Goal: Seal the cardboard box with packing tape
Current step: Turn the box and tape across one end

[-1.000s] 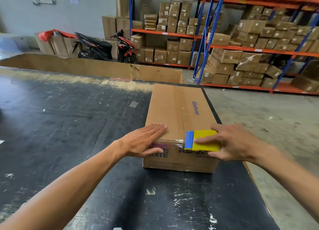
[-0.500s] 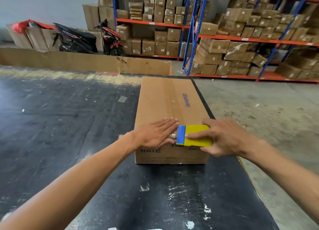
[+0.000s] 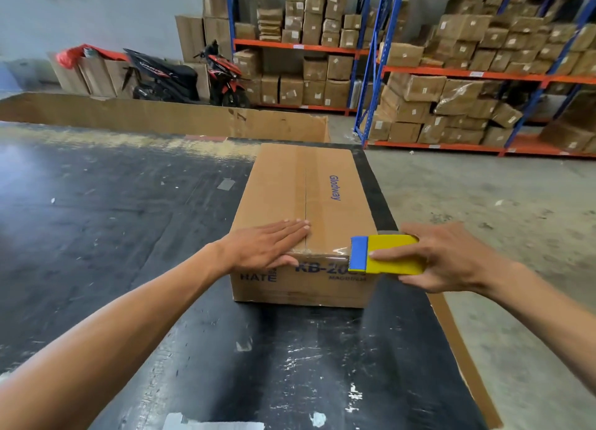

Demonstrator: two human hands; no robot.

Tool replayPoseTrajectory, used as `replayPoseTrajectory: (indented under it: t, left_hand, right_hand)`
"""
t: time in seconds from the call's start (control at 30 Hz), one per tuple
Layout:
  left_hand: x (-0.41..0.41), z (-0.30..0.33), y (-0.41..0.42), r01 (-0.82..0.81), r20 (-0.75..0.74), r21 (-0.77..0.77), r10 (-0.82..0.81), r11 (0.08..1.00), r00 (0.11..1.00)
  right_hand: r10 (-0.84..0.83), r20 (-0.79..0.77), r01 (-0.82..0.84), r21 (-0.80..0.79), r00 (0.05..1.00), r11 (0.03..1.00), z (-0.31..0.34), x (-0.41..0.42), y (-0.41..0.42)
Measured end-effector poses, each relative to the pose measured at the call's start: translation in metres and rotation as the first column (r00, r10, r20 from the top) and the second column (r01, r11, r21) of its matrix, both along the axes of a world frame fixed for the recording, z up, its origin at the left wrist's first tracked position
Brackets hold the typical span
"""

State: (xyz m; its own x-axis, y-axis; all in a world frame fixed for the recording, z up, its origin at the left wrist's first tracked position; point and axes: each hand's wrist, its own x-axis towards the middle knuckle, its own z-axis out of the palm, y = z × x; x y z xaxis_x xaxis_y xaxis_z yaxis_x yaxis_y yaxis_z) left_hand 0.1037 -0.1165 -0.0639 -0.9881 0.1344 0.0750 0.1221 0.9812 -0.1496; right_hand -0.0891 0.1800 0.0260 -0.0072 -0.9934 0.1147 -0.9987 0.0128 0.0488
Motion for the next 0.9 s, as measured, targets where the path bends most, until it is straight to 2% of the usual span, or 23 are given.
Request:
replayPoseTrajectory:
  t: [0.17, 0.33, 0.43, 0.67, 0.9]
  left_hand:
    - [0.0, 0.005, 0.008, -0.026, 0.003, -0.001, 0.026, 1.0, 1.0]
    - [-0.022, 0.014, 0.032, -0.031, -0.07, -0.118, 0.022, 0.992, 0.997]
    - [-0.052, 0.006, 0.061, -0.015, -0.111, -0.082, 0.005, 0.997, 0.994]
    - [-0.07, -0.004, 0.066, -0.063, 0.026, -0.051, 0.065, 0.997, 0.998]
    - [-0.068, -0.003, 0.065, -0.092, 0.025, -0.013, 0.092, 0.996, 0.995]
  right_hand:
    - [0.019, -0.005, -0.019, 0.018, 1.0, 1.0, -0.006, -0.013, -0.003]
    - [0.03, 0.02, -0.03, -0.019, 0.999, 0.999, -0.012, -0.022, -0.003]
    - [0.041, 0.024, -0.04, -0.045, 0.999, 0.998, -0.015, -0.027, -0.006]
    - [0.072, 0.018, -0.07, -0.093, 0.997, 0.993, -0.02, -0.033, -0.007]
    - [0.114, -0.002, -0.114, -0.11, 0.993, 0.987, -0.017, -0.039, 0.001]
